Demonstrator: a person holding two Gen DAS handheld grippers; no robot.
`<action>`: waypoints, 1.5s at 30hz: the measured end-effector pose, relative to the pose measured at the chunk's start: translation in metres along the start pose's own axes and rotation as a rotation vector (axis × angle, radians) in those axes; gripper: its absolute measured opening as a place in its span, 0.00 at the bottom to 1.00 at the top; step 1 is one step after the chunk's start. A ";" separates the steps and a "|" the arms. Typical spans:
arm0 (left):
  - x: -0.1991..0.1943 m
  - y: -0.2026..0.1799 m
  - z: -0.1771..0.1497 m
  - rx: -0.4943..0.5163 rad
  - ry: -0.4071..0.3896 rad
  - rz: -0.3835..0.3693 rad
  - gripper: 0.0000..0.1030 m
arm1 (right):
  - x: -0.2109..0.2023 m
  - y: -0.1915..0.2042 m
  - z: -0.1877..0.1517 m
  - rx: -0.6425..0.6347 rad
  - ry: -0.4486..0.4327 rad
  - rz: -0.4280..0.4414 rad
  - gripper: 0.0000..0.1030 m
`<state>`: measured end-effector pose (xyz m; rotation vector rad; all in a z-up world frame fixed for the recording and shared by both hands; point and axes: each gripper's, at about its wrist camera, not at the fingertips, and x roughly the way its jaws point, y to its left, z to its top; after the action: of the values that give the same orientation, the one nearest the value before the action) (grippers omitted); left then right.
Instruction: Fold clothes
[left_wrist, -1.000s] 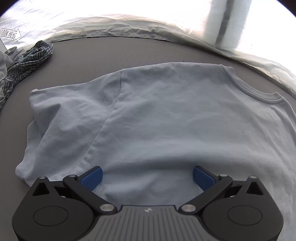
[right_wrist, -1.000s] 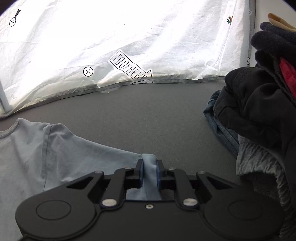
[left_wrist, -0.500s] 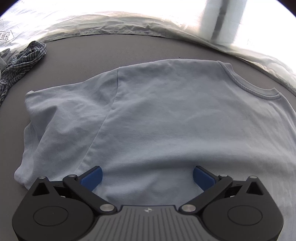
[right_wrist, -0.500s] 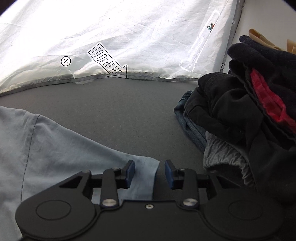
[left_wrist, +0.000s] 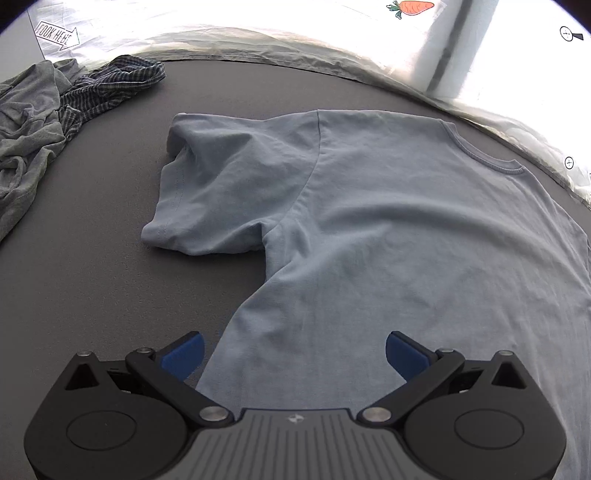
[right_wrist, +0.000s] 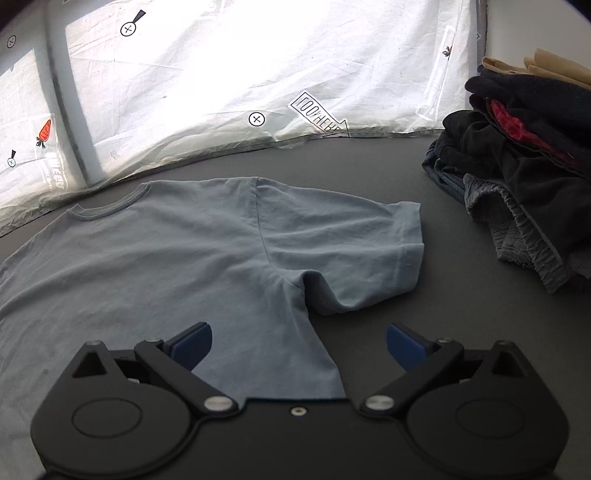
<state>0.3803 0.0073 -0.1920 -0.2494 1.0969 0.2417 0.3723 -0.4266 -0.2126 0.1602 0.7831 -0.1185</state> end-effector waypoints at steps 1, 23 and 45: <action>-0.004 0.008 -0.005 -0.012 -0.001 0.001 1.00 | -0.002 0.011 -0.006 -0.011 0.013 0.025 1.00; -0.003 0.158 0.001 -0.177 -0.012 0.019 1.00 | 0.003 0.170 -0.044 0.013 0.173 0.324 1.00; 0.071 0.167 0.116 0.091 -0.162 -0.163 1.00 | 0.082 0.332 0.003 -0.318 0.199 0.157 1.00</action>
<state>0.4564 0.2070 -0.2192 -0.2320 0.9189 0.0652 0.4872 -0.1056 -0.2354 -0.0696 0.9738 0.1732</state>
